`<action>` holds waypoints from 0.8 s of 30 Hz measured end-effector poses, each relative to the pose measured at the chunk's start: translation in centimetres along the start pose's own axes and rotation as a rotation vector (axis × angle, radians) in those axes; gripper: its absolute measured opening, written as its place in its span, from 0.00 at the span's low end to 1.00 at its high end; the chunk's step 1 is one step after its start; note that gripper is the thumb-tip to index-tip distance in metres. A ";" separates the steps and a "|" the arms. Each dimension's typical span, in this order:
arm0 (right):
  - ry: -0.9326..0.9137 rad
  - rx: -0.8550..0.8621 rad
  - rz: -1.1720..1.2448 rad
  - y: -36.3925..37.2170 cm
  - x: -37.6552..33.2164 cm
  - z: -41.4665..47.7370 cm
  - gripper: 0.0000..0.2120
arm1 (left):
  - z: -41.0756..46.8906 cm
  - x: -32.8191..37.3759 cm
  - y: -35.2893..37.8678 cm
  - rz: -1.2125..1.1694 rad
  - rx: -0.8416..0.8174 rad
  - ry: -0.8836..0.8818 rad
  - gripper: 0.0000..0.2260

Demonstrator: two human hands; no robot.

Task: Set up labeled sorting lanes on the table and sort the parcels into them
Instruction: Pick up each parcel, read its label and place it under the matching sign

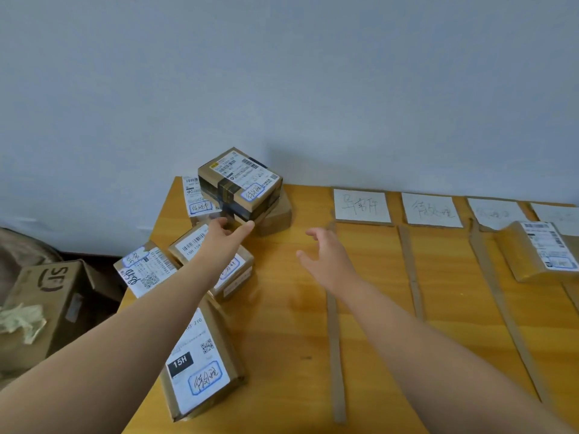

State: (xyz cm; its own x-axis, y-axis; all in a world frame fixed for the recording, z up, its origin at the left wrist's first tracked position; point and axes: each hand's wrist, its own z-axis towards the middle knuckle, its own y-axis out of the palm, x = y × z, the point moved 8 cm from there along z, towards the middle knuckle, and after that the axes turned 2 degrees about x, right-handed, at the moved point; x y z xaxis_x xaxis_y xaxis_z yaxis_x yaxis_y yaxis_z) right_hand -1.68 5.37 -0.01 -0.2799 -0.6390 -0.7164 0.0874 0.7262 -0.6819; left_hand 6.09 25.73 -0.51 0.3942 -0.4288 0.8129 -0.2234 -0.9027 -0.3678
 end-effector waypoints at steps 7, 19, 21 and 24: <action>0.087 0.013 0.015 0.7 0.7 2.4 0.21 | 3.8 -0.4 2.9 -0.388 -0.046 -0.308 0.44; 0.213 0.069 0.309 -0.9 1.2 4.3 0.24 | 3.8 0.7 3.0 -0.253 -0.253 -0.078 0.38; 0.243 0.034 0.481 -1.0 0.8 4.1 0.25 | 2.9 1.2 3.0 -0.113 -0.307 0.015 0.48; 0.273 0.028 0.673 -1.6 0.3 3.9 0.19 | 1.3 2.5 3.3 -0.004 -0.371 0.135 0.37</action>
State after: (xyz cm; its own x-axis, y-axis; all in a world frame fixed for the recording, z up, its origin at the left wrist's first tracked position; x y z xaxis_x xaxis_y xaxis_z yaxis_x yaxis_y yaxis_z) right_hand 1.82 3.01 0.25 -0.3851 0.0325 -0.9223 0.3484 0.9305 -0.1127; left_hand 7.51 21.67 -0.28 0.2802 -0.3946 0.8751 -0.5391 -0.8190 -0.1966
